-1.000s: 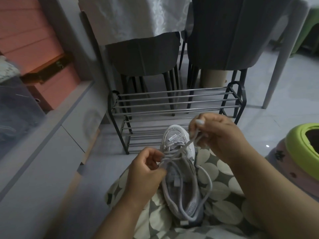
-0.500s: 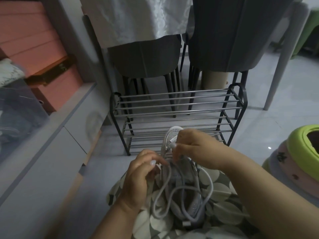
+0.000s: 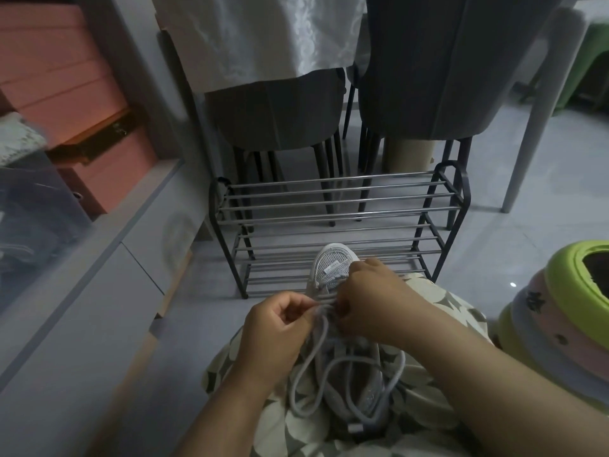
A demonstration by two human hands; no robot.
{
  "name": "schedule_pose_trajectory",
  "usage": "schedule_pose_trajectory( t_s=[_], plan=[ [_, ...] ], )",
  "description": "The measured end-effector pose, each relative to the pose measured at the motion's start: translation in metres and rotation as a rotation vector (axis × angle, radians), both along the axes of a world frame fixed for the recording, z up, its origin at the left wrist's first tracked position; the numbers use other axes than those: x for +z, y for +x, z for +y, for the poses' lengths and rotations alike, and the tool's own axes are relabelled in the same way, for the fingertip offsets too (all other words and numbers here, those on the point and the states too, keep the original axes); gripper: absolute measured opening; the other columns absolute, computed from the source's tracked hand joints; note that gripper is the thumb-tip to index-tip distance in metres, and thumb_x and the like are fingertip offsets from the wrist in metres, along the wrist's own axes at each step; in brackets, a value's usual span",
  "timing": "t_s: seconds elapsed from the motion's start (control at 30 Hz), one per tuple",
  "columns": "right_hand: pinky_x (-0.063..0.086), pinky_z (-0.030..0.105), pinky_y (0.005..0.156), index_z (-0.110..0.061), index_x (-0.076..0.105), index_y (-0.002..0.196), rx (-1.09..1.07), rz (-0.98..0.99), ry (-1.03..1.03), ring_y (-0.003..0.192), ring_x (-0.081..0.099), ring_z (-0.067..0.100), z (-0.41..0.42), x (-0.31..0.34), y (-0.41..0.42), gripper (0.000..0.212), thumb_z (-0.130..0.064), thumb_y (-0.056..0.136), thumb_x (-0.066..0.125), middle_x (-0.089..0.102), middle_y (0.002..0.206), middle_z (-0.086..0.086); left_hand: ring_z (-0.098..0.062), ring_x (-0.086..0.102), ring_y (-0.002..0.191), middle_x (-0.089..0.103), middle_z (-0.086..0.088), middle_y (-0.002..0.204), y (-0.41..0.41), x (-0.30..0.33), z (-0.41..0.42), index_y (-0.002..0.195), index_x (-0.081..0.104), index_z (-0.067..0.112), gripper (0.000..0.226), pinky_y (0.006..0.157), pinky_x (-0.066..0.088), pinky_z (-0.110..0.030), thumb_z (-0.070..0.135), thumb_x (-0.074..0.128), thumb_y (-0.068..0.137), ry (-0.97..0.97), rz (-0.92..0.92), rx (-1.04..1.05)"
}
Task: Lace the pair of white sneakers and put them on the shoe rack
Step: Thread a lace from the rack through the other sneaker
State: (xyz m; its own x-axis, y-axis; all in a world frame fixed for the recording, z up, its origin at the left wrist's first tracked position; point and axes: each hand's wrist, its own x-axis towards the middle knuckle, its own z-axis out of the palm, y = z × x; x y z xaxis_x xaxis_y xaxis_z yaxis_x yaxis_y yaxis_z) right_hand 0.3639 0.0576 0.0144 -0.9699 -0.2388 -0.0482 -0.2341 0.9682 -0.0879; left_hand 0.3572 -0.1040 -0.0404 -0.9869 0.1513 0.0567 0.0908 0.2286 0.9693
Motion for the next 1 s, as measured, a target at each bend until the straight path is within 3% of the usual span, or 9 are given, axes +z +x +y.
schedule_pose_trajectory(
  t_s=[0.17,0.23,0.33,0.47,0.57,0.67,0.77,0.9,1.0],
  plan=[
    [0.037,0.025,0.066,-0.017,0.069,0.071,-0.056,-0.092,-0.199,0.074,0.052,0.017,0.002,0.002,-0.004,0.021,-0.037,0.075,0.065,0.06,0.073,0.003,-0.011,0.067,0.068,0.073,-0.002,0.072,0.001,-0.001,-0.002,0.075,0.071,0.019,0.015,0.065,0.054,-0.022,0.005,0.076,0.077,0.041,0.009,0.0],
    [0.037,0.026,0.056,-0.015,0.061,0.059,-0.185,-0.252,-0.478,0.056,0.046,0.012,0.008,0.005,-0.005,0.021,-0.032,0.068,0.068,0.053,0.057,-0.001,-0.011,0.065,0.066,0.072,-0.003,0.07,0.001,0.0,-0.001,0.074,0.07,0.017,0.016,0.064,0.053,-0.023,0.003,0.076,0.077,0.062,0.006,0.007],
    [0.032,0.03,0.058,-0.01,0.058,0.056,-0.307,-0.393,-0.955,0.058,0.04,0.016,0.018,0.011,-0.006,0.014,-0.024,0.052,0.059,0.047,0.058,0.005,-0.012,0.061,0.063,0.069,-0.003,0.067,0.002,0.003,0.001,0.072,0.069,0.014,0.015,0.063,0.053,-0.024,0.002,0.076,0.076,0.093,-0.02,0.007],
    [0.031,0.023,0.047,-0.004,0.054,0.06,-0.204,-0.735,-1.546,0.05,0.038,0.015,0.032,0.017,-0.003,0.01,-0.013,0.059,0.049,0.051,0.055,0.004,-0.011,0.06,0.064,0.068,0.001,0.066,0.004,0.01,0.002,0.074,0.069,0.015,0.013,0.064,0.052,-0.027,0.004,0.072,0.08,0.113,0.013,0.059],
    [0.023,0.015,0.038,-0.006,0.057,0.073,-0.05,-0.846,-1.777,0.04,0.035,0.004,0.038,0.024,-0.003,0.012,-0.017,0.071,0.053,0.054,0.062,-0.001,-0.013,0.064,0.067,0.07,0.0,0.07,0.01,0.027,0.004,0.078,0.072,0.017,0.01,0.063,0.053,-0.024,0.011,0.068,0.085,0.068,0.098,0.015],
    [0.031,0.014,0.037,-0.003,0.063,0.087,-0.001,-0.657,-1.812,0.043,0.039,0.005,0.039,0.033,-0.001,0.019,-0.02,0.085,0.056,0.053,0.059,0.0,-0.016,0.069,0.076,0.073,-0.002,0.079,0.019,0.044,0.012,0.084,0.075,0.021,0.005,0.069,0.056,-0.028,0.025,0.072,0.084,0.096,0.015,-0.159],
    [0.037,0.015,0.041,0.002,0.061,0.092,-0.002,-0.49,-1.753,0.045,0.045,0.007,0.034,0.039,0.003,0.021,-0.017,0.089,0.051,0.055,0.055,-0.001,-0.02,0.069,0.079,0.073,-0.003,0.083,0.021,0.049,0.025,0.092,0.074,0.031,0.026,0.074,0.059,-0.036,0.049,0.076,0.074,-0.023,-0.03,-0.323],
    [0.036,0.017,0.047,0.002,0.065,0.09,-0.025,-0.368,-1.668,0.053,0.046,0.01,0.036,0.035,0.003,0.027,-0.022,0.084,0.056,0.054,0.061,0.001,-0.008,0.057,0.055,0.065,0.001,0.061,0.023,0.058,0.034,0.084,0.074,0.024,0.027,0.053,0.048,-0.022,0.046,0.065,0.073,0.027,-0.031,-0.294],
    [0.035,0.02,0.051,0.003,0.065,0.094,-0.088,-0.326,-1.373,0.053,0.04,0.009,0.046,0.029,0.007,0.041,-0.035,0.08,0.059,0.052,0.059,-0.006,-0.006,0.046,0.044,0.056,0.003,0.054,0.017,0.068,0.03,0.084,0.073,0.015,0.028,0.041,0.038,-0.015,0.04,0.062,0.076,0.207,-0.079,-0.185]
  ],
)
